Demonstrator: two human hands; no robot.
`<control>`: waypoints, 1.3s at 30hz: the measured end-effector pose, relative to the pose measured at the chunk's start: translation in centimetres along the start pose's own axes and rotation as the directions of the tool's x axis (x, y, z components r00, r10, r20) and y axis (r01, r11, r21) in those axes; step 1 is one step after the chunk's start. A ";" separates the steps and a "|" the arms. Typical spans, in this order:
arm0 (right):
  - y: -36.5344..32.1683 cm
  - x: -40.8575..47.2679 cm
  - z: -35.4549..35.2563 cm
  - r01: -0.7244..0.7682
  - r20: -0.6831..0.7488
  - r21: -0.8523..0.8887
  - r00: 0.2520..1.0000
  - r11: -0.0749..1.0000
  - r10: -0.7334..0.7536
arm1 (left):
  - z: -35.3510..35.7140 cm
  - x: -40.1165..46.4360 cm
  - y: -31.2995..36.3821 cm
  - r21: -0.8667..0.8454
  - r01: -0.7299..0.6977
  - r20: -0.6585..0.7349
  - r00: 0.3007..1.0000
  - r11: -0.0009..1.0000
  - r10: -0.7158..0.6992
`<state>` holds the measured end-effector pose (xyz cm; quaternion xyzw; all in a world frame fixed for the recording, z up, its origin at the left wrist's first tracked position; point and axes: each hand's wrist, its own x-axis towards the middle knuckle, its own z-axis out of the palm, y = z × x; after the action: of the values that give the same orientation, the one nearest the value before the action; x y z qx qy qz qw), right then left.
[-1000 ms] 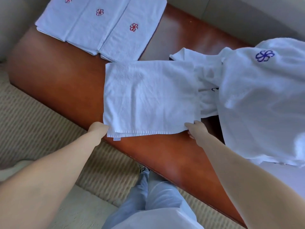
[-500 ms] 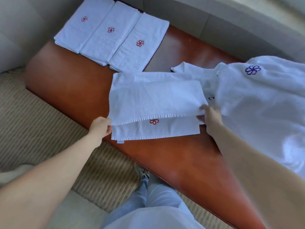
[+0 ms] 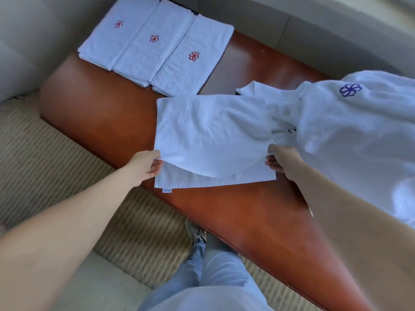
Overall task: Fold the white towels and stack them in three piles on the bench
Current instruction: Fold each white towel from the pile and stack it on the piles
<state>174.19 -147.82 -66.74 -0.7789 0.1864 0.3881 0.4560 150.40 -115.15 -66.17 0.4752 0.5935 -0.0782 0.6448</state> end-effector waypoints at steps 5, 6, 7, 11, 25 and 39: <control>-10.7 -1.2 -0.1 0.190 0.193 0.680 0.886 0.708 -0.423 | -0.1 -1.2 9.4 -0.627 -0.255 0.049 0.930 0.736 0.364; -11.9 -1.6 -0.1 0.199 0.201 0.716 0.859 0.669 -0.471 | 0.0 -1.4 10.5 -0.659 -0.284 0.041 0.911 0.697 0.410; -12.4 -1.9 0.1 0.216 0.215 0.684 0.853 0.697 -0.475 | 0.2 -1.7 10.9 -0.626 -0.304 0.047 0.905 0.718 0.424; -6.3 0.3 1.8 0.306 0.126 0.024 0.944 0.952 -0.306 | 1.5 0.6 5.1 -0.002 -0.280 0.030 0.960 0.960 0.279; 0.6 1.7 1.3 -0.219 0.178 0.123 0.964 0.968 0.195 | 1.5 2.7 -0.8 -0.209 0.148 0.055 0.989 0.967 -0.140; -20.4 -11.2 -3.4 0.026 0.264 0.735 0.909 0.677 -0.322 | -3.8 -11.5 20.0 -0.633 -0.097 0.105 0.972 0.768 0.210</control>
<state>181.81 -140.94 -45.57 -0.4645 0.1561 0.3786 0.7852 157.83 -107.08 -45.47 0.2738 0.4878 0.1355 0.8177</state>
